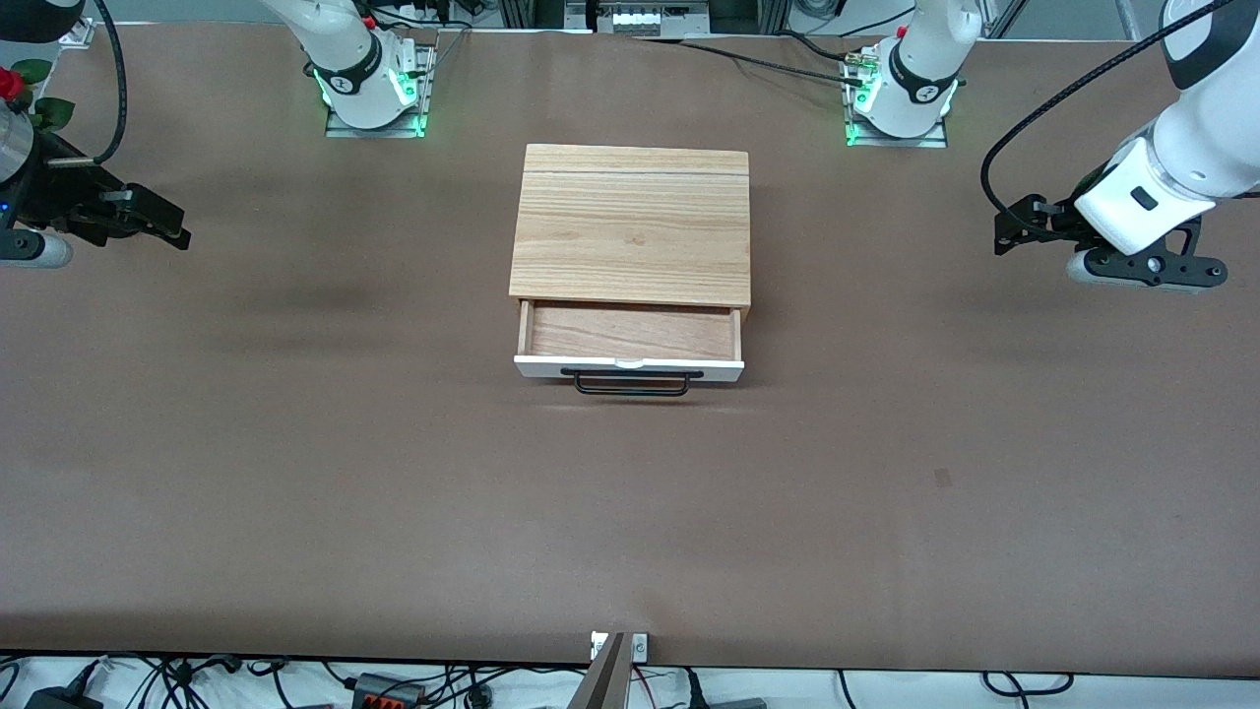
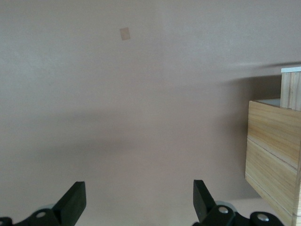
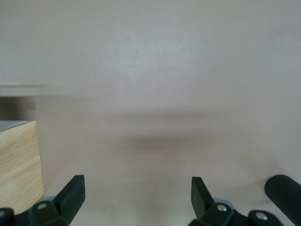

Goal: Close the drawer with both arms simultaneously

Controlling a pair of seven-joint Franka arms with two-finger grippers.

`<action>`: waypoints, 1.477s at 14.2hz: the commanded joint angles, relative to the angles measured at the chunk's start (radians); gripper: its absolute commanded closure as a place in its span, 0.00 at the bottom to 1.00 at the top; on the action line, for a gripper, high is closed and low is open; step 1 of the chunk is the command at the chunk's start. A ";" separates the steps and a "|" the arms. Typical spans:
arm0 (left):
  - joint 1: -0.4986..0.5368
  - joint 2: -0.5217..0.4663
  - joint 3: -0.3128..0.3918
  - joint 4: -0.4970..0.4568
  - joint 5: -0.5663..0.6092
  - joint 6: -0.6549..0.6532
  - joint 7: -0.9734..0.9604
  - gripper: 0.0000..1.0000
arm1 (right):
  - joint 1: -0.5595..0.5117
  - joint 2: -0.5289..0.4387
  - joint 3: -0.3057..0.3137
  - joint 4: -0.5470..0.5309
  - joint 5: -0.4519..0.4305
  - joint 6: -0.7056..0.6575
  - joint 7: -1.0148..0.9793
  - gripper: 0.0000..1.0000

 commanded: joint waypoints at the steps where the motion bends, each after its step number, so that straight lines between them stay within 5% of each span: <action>1: 0.000 0.014 0.001 0.033 -0.020 -0.012 -0.006 0.00 | -0.008 0.006 0.006 0.023 0.015 -0.021 0.011 0.00; 7: -0.004 0.045 -0.001 0.062 -0.020 -0.012 -0.002 0.00 | -0.007 0.007 0.006 0.023 0.015 -0.021 0.008 0.00; 14: -0.033 0.226 -0.008 0.242 -0.063 -0.030 -0.009 0.00 | -0.007 0.030 0.009 0.021 0.017 -0.061 0.006 0.00; 17: -0.029 0.362 -0.152 0.303 -0.098 0.049 -0.054 0.00 | -0.004 0.073 0.009 0.021 0.133 -0.104 0.001 0.00; 19: -0.035 0.448 -0.171 0.340 -0.102 0.106 -0.167 0.00 | 0.001 0.136 0.011 0.021 0.205 -0.107 -0.003 0.00; 21: -0.039 0.513 -0.218 0.349 -0.099 0.201 -0.207 0.00 | 0.002 0.206 0.011 0.018 0.389 -0.113 -0.003 0.00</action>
